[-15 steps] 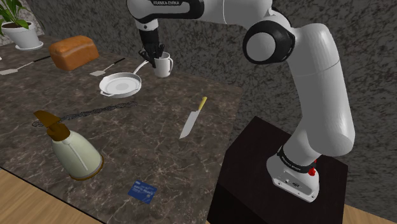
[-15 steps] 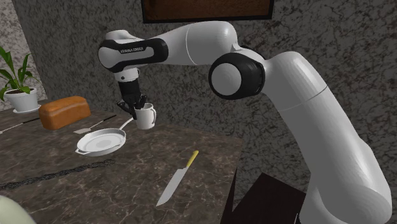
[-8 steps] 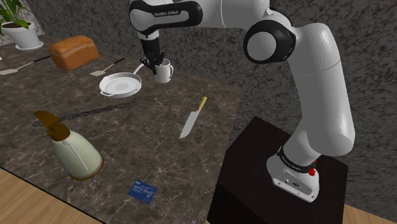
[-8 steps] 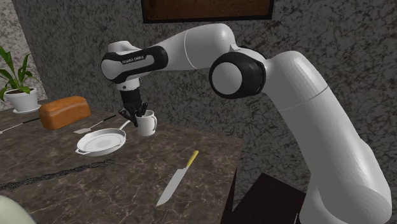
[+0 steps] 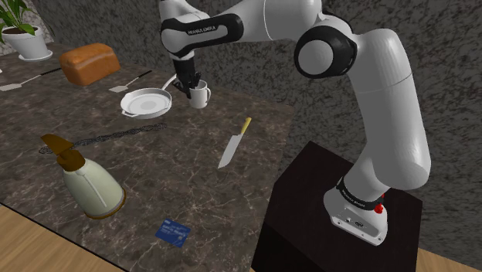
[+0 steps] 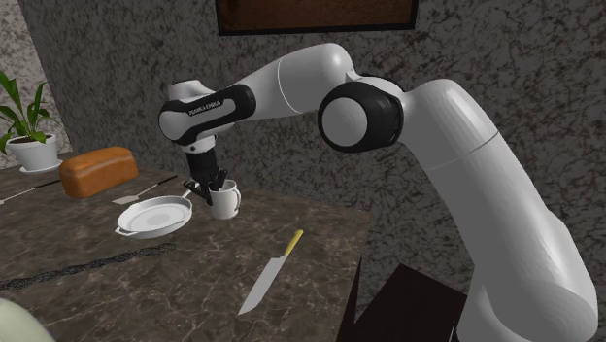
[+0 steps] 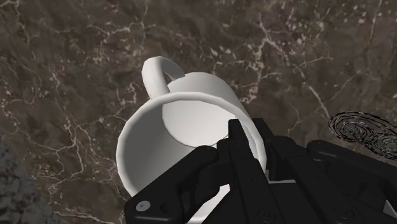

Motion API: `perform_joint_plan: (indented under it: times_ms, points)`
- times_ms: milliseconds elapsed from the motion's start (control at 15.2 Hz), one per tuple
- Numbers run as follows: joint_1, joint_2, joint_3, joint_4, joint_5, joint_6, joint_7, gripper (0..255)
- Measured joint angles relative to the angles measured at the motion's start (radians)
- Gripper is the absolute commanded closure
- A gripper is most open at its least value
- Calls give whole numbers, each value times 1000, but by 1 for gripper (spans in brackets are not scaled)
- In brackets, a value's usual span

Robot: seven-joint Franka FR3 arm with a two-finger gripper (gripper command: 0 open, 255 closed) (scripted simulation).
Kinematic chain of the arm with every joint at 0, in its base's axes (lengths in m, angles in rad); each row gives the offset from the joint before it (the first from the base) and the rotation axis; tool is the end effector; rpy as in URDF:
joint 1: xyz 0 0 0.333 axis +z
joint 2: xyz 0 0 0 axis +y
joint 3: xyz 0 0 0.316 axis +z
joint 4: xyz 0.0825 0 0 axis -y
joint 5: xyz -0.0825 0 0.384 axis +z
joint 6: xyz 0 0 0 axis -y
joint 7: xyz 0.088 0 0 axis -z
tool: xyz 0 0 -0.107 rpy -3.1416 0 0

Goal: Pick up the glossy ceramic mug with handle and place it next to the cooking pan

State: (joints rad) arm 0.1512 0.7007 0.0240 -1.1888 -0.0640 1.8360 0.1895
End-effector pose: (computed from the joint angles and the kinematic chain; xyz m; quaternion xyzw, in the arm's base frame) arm 0.7299 0.1192 0.3680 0.9994 -0.0006 -0.0221 0.0273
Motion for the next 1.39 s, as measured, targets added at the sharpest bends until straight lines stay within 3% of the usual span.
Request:
perform_joint_plan:
  times_ms: [528, 924, 990, 1386]
  points:
    - [-1, 24, -1, -64, -2, 87, 4, 255]
    - [-1, 27, -1, -65, -2, 92, 4, 255]
    - [-1, 27, -1, -65, -2, 92, 4, 0]
    - [-1, 27, -1, -64, -2, 92, 4, 0]
